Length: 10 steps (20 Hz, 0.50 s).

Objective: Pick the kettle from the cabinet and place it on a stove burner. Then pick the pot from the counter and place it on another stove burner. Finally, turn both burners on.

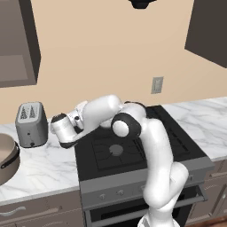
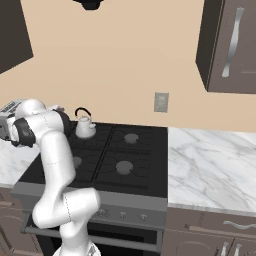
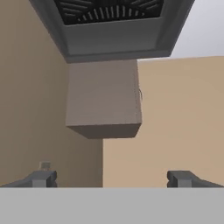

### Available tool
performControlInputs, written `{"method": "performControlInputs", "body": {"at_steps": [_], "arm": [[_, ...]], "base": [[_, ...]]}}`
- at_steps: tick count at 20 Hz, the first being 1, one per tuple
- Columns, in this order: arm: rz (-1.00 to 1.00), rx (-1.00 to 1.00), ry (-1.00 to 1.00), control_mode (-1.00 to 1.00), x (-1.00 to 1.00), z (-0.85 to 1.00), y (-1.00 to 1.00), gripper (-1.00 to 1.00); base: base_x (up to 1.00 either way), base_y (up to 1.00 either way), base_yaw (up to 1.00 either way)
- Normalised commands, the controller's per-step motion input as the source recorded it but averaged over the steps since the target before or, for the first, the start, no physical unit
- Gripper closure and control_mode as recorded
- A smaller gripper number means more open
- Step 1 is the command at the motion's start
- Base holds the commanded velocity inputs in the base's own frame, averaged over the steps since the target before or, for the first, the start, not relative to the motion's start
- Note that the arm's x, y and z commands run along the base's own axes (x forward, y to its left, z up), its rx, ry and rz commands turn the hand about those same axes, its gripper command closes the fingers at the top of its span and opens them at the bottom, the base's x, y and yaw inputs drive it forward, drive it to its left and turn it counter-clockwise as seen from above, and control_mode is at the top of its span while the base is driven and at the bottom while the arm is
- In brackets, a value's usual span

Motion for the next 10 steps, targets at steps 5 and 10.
{"method": "performControlInputs", "body": {"at_steps": [5, 10], "arm": [[-0.05, 0.00, 0.00, -1.00, -0.58, 0.39, 0.00, -1.00], [-0.05, 0.02, 0.00, -1.00, -0.63, 0.24, 0.00, -1.00]], "base": [[0.00, 0.00, 0.00], [0.00, 0.00, 0.00]]}}
